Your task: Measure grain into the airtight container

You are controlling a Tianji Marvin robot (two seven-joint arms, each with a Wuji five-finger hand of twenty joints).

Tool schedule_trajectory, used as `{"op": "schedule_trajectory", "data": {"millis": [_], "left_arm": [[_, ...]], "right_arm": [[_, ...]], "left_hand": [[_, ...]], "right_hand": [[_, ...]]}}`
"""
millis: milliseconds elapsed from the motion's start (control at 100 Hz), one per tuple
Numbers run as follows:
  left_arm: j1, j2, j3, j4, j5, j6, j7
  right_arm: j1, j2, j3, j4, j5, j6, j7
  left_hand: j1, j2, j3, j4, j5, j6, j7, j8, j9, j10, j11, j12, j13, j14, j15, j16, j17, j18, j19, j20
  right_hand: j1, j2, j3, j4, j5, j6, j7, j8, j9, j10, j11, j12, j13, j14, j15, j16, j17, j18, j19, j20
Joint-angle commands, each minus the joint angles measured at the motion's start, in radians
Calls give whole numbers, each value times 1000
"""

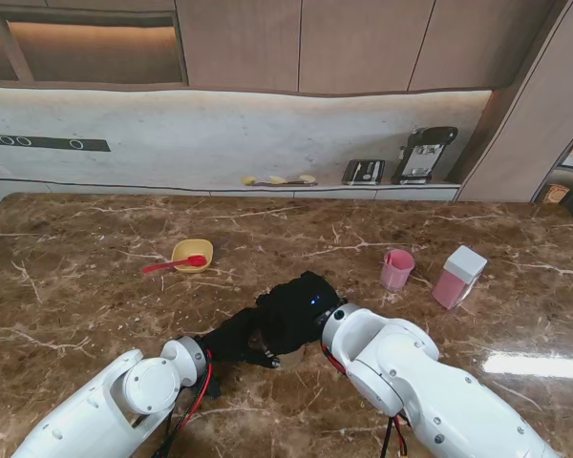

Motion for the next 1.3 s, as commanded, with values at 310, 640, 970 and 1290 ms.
{"op": "schedule_trajectory", "data": {"millis": [310, 640, 970, 1290], "left_arm": [[22, 3, 14, 35, 6, 12, -17], [20, 2, 16, 38, 4, 10, -15], [17, 2, 17, 42, 7, 3, -12], [12, 2, 28, 48, 13, 4, -12]], "right_arm": [[74, 17, -50, 32, 102, -35, 114], [86, 7, -113, 69, -10, 27, 1], [18, -1, -64, 15, -72, 94, -27], [39, 16, -23, -28, 29, -26, 163]], "left_hand": [[46, 73, 23, 40, 22, -84, 78, -1, -27, -24, -7, 16, 19, 150, 38, 19, 83, 282, 156, 104], [47, 76, 21, 41, 21, -78, 79, -1, -27, -25, -7, 15, 18, 149, 37, 18, 83, 282, 155, 101], [46, 77, 22, 41, 22, -80, 78, -1, -27, -25, -7, 15, 19, 148, 37, 18, 83, 282, 155, 101], [44, 79, 21, 40, 22, -82, 78, -1, -27, -25, -6, 15, 19, 148, 36, 17, 84, 282, 157, 101]], "right_hand": [[416, -228, 147, -14, -2, -6, 32, -27, -7, 22, 39, -27, 91, -15, 65, 18, 97, -14, 5, 16], [110, 0, 76, -4, 112, -35, 109, 14, 251, 2, 142, 40, 417, -58, 370, 196, 353, -61, 354, 52], [-168, 190, -18, 55, -27, -31, -7, -31, 40, 7, 12, -18, 108, -2, 82, 44, 89, -11, 133, -44], [338, -160, -74, 29, -131, 30, -117, -65, -158, 36, -46, -77, -91, 34, -33, -66, -22, 1, -101, -22]]}}
